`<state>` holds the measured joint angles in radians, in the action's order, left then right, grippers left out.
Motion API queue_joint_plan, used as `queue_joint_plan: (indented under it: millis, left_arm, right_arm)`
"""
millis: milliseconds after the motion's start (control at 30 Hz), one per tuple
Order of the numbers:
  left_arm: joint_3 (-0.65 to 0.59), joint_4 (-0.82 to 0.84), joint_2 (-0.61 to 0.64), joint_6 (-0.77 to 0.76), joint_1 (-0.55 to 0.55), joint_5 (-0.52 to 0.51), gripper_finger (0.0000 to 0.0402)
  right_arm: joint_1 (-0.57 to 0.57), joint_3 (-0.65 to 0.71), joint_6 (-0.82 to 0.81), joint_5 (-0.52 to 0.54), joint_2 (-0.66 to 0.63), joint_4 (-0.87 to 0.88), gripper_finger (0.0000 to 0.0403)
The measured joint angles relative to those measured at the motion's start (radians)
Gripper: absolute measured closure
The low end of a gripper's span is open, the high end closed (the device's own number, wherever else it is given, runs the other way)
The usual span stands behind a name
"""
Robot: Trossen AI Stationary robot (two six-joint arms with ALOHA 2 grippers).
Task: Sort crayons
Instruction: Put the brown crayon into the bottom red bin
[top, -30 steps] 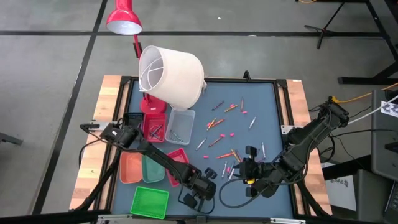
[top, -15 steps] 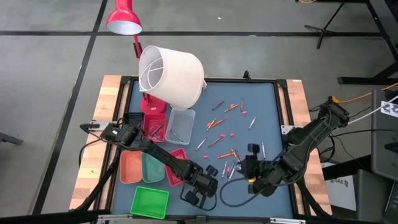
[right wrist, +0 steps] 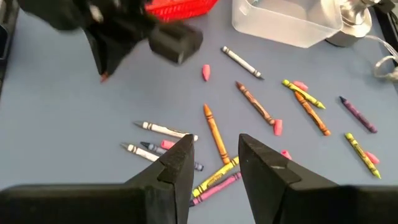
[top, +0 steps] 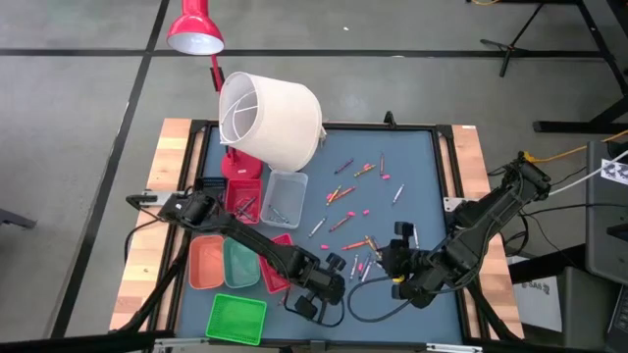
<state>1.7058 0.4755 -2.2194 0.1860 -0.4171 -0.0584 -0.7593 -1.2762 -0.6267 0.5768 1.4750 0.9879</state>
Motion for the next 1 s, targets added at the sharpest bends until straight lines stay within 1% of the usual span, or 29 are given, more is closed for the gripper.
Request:
queue_joint_plan:
  millis: [200, 267, 533, 700, 833, 1000]
  left_arm:
    - [0.001, 0.079, 0.093, -0.003, 0.0, -0.087, 0.0399]
    - [0.003, 0.113, 0.128, -0.027, 0.006, -0.117, 0.0399]
    - [0.003, 0.338, 0.225, -0.131, 0.075, -0.271, 0.0399]
    - [0.003, 0.502, 0.241, -0.178, 0.167, -0.303, 0.0399]
    - [0.002, 0.605, 0.241, -0.218, 0.246, -0.305, 0.0399]
    - [0.002, 0.643, 0.241, -0.237, 0.307, -0.291, 0.0399]
  right_arm:
    - [0.0, 0.0, -0.056, 0.017, 0.0, 0.053, 0.0279]
    - [0.0, 0.0, -0.076, 0.017, 0.0, 0.061, 0.0279]
    - [0.0, 0.001, -0.083, 0.015, 0.0, 0.058, 0.0279]
    - [0.0, 0.001, -0.083, 0.015, 0.0, 0.054, 0.0279]
    - [0.0, 0.001, -0.083, 0.015, 0.0, 0.055, 0.0279]
    - [0.0, 0.001, -0.083, 0.015, 0.0, 0.055, 0.0279]
